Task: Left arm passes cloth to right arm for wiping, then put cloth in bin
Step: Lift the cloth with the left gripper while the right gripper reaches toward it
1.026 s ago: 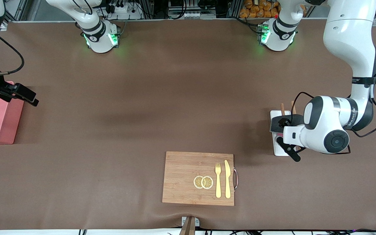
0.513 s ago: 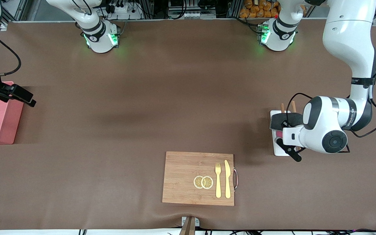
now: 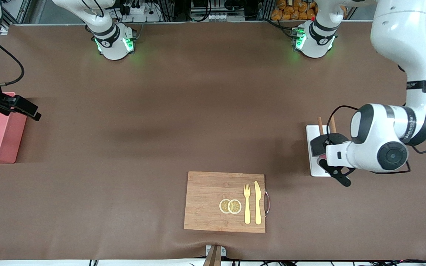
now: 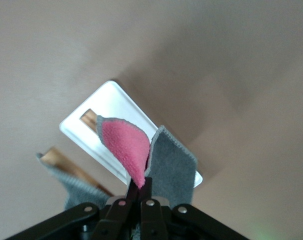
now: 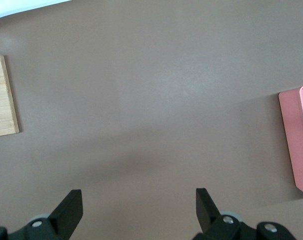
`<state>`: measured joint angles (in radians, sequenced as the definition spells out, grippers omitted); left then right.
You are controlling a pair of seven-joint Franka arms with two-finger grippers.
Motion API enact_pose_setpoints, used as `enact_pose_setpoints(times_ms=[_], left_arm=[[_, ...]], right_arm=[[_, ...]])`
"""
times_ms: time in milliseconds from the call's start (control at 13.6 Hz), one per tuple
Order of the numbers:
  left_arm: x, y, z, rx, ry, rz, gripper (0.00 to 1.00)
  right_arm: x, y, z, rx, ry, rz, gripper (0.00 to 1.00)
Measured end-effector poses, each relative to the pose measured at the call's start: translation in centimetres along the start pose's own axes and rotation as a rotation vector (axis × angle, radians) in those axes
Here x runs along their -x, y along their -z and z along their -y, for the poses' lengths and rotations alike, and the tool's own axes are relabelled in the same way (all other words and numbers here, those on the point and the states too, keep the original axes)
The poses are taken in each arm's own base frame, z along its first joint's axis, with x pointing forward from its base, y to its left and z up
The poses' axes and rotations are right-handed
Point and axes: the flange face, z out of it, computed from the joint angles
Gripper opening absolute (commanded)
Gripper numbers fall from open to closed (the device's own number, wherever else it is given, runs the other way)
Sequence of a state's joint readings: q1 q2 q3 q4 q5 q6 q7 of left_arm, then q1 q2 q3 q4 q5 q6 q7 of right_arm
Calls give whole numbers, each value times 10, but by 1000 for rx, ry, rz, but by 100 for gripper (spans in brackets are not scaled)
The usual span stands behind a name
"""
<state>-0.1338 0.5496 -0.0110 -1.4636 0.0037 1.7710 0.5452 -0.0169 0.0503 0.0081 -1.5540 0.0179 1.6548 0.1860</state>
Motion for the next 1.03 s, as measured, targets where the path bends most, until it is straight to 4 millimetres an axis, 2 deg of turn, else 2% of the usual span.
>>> enact_pose_setpoints(times_ms=[220, 293, 586, 806, 1026], left_arm=[[4, 47, -22, -14, 106, -66, 0], [2, 57, -33, 4, 125, -86, 0], [-20, 70, -87, 95, 189, -135, 0], [-46, 84, -153, 154, 264, -164, 0], [-74, 97, -230, 250, 339, -229, 0]], right_arm=[[0, 0, 1, -1, 1, 1, 100], [0, 0, 1, 0, 1, 2, 100], [5, -4, 4, -5, -54, 43, 100], [14, -7, 22, -61, -196, 108, 100], [24, -23, 43, -102, -361, 242, 100]])
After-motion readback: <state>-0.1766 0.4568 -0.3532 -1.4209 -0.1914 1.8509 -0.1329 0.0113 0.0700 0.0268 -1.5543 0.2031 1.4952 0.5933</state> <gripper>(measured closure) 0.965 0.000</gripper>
